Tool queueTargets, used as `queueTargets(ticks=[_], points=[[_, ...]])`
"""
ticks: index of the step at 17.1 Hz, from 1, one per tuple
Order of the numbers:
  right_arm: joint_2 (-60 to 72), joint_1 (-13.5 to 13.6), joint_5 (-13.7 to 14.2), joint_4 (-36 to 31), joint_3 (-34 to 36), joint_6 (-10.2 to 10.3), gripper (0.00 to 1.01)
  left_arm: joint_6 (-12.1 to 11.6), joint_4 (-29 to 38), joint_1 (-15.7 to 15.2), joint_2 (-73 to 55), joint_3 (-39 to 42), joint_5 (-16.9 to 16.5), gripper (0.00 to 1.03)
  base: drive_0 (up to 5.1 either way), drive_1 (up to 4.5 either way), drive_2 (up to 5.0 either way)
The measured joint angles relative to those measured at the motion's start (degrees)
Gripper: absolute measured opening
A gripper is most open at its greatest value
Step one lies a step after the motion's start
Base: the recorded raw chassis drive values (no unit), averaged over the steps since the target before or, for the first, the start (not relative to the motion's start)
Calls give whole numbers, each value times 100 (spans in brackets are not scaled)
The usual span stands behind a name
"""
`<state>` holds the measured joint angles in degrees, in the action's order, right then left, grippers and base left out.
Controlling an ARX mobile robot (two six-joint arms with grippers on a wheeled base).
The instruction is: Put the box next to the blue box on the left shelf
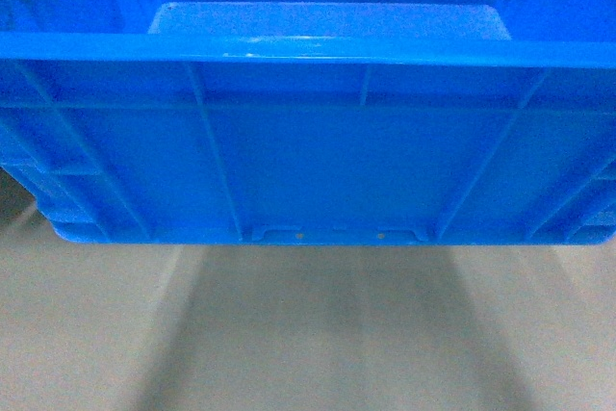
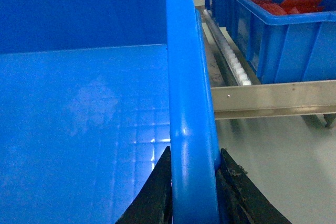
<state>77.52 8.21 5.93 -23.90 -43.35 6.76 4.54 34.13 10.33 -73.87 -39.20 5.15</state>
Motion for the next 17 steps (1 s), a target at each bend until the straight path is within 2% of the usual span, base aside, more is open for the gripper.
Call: queueTargets(ticks=[5,17], points=[[0,0,0,0,0,2,16,0,2,0,0,0,-7,9,0,0,0],[0,0,2,20,-2,-2,16,2,-20,-2,0,0,2,9,16,433,-401]])
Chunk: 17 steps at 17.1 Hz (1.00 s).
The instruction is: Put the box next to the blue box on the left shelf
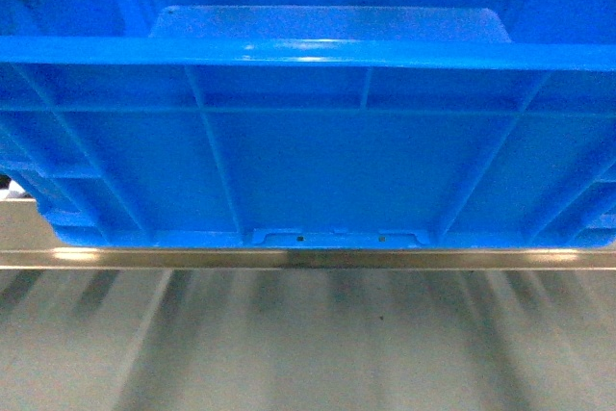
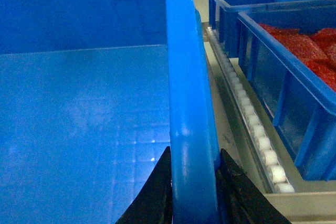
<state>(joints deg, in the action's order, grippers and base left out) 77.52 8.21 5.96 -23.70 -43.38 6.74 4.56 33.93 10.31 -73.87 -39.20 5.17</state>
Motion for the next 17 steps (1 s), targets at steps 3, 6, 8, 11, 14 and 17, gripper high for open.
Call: queueTargets(ticks=[3,6,8,11,14,17], points=[[0,0,0,-20,0,-2,16,0,2,0,0,0,2,9,12,425,-401],[2,0,0,-7,0,2,16,0,15,0,0,0,0,9,5,411,-401],[0,0,0,-33,0,2,16,-4,33,0,0,0,-4,9,5,411,-401],[0,0,-2,-15,0,-4,16,-2,31,0,0,0,-2,9,5,411,-401],[0,0,2,-22,0,-4,16,-2,33,0,0,0,-2,9,5,411,-401],[4,0,0,-15,0,-7,16,-2,26,0,-7,0,-2,9,3,274,-268]])
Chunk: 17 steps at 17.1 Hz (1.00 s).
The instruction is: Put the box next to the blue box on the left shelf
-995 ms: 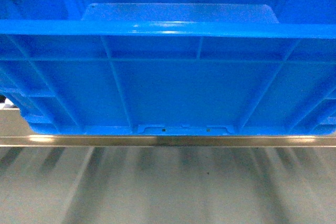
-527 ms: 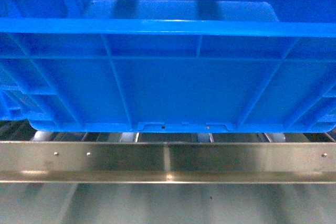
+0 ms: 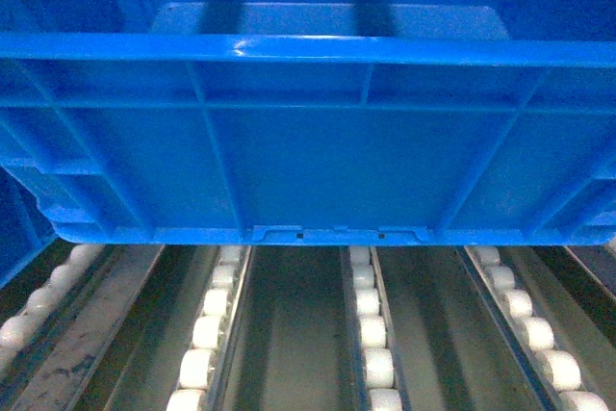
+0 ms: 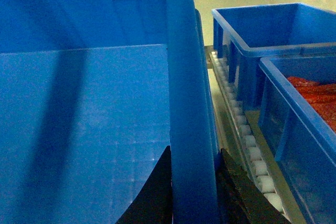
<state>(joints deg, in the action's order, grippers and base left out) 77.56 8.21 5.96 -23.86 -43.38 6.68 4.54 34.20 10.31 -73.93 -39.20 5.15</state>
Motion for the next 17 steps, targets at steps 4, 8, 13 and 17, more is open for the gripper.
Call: queueTargets(ticks=[4,8,13,17], points=[[-2,0,2,-13,0,-2,16,0,0,0,0,0,0,9,0,0,0],[-2,0,2,-9,0,-2,16,2,-7,2,0,0,2,9,0,0,0],[-2,0,2,-7,0,0,16,0,-4,0,0,0,2,9,0,0,0],[-2,0,0,-9,0,-2,16,2,-7,0,0,0,2,9,0,0,0]])
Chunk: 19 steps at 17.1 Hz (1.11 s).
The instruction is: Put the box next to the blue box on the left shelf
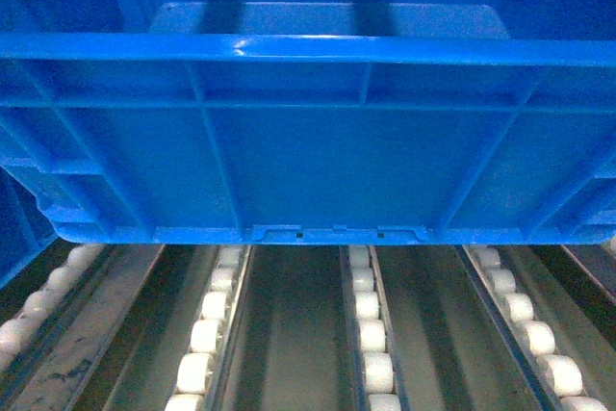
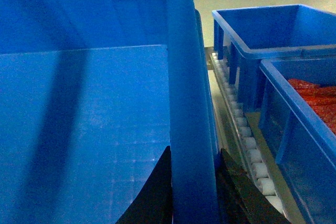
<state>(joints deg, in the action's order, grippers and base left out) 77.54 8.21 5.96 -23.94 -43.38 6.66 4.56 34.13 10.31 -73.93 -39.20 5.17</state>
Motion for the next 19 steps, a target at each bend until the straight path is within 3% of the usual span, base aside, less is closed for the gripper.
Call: queueTargets(ticks=[19], points=[[0,0,0,0,0,0,16,0,0,2,0,0,-2,9,0,0,0]])
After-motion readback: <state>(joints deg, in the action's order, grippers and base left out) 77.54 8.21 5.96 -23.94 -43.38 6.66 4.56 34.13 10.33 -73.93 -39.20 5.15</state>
